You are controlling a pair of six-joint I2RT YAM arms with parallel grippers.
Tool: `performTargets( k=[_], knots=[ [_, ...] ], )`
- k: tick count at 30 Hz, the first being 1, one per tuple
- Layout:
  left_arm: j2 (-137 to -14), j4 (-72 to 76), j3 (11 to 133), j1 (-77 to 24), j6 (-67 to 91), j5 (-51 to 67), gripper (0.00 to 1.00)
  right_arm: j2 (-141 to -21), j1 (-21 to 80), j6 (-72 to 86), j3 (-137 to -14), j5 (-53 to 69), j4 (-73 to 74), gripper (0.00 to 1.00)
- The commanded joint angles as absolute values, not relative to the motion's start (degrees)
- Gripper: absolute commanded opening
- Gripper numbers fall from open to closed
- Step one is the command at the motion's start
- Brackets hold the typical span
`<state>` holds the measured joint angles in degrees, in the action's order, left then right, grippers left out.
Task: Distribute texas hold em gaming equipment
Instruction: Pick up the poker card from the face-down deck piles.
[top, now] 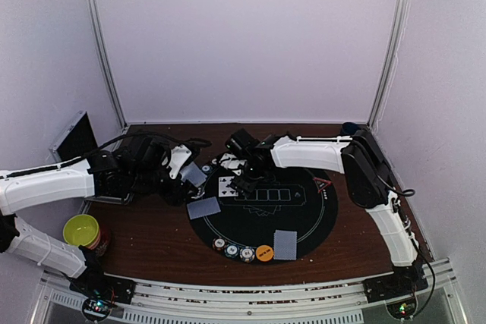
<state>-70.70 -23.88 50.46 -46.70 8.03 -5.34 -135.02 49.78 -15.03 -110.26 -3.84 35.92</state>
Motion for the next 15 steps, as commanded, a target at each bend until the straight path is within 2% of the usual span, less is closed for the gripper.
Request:
performTargets(
  k=[1,11,13,15],
  knots=[
    [-69.4,-20.9,50.2,-46.3,7.6,-5.5,0.59,-136.4,50.8,-14.6,-110.5,-3.0,36.0,0.75],
    [-69.2,-21.0,50.1,-46.3,7.6,-5.5,0.59,-134.4,50.8,-14.2,-111.2,-5.9,37.3,0.77],
    [-69.3,-21.0,50.1,-46.3,7.5,-5.6,0.59,-132.3,50.6,-14.1,-111.2,-6.4,37.9,0.78],
    [-69.3,-21.0,50.1,-46.3,7.4,-5.7,0.59,-129.7,50.1,-13.9,-111.0,-6.7,38.5,0.84]
  ],
)
